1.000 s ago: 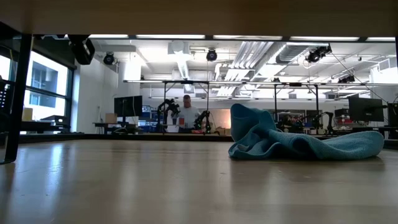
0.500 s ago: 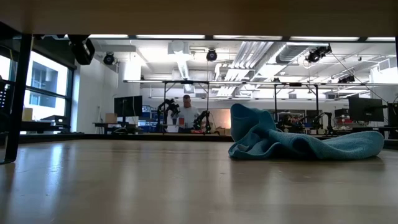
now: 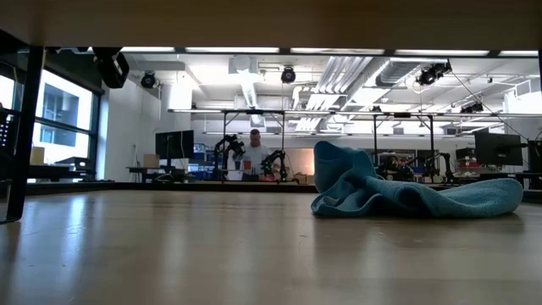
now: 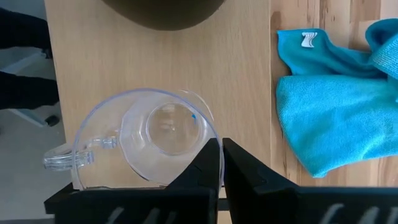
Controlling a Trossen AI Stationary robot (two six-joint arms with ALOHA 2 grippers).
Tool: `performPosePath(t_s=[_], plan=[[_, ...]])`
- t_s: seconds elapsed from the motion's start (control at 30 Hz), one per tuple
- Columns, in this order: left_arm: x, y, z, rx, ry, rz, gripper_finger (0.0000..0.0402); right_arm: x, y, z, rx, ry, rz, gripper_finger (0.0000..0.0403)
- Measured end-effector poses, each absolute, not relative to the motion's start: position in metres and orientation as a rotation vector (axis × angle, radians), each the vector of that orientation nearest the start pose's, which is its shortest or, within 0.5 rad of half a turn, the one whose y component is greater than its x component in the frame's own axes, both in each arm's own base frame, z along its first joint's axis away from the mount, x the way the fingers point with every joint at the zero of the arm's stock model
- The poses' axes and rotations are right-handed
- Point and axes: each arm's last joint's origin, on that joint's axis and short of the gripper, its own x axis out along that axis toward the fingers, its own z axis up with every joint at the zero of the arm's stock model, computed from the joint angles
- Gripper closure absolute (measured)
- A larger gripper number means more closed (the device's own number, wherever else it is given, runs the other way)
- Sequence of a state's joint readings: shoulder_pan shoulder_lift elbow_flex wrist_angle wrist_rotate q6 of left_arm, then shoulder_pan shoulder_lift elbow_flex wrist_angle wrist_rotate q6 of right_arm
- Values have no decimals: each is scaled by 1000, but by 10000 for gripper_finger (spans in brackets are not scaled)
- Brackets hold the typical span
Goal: Stack small to large cups/mugs on shelf
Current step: Put the transparent mug on the shelf
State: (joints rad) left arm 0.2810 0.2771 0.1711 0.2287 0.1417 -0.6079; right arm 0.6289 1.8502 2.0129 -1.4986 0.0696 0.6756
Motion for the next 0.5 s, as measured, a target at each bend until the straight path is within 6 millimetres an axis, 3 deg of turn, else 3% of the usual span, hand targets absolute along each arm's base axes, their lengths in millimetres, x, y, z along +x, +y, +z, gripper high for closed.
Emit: performPosePath(t_s=[0.5], plan=[[108, 27, 222, -582, -161, 97, 316, 284, 201, 361, 109, 1345, 20, 403]])
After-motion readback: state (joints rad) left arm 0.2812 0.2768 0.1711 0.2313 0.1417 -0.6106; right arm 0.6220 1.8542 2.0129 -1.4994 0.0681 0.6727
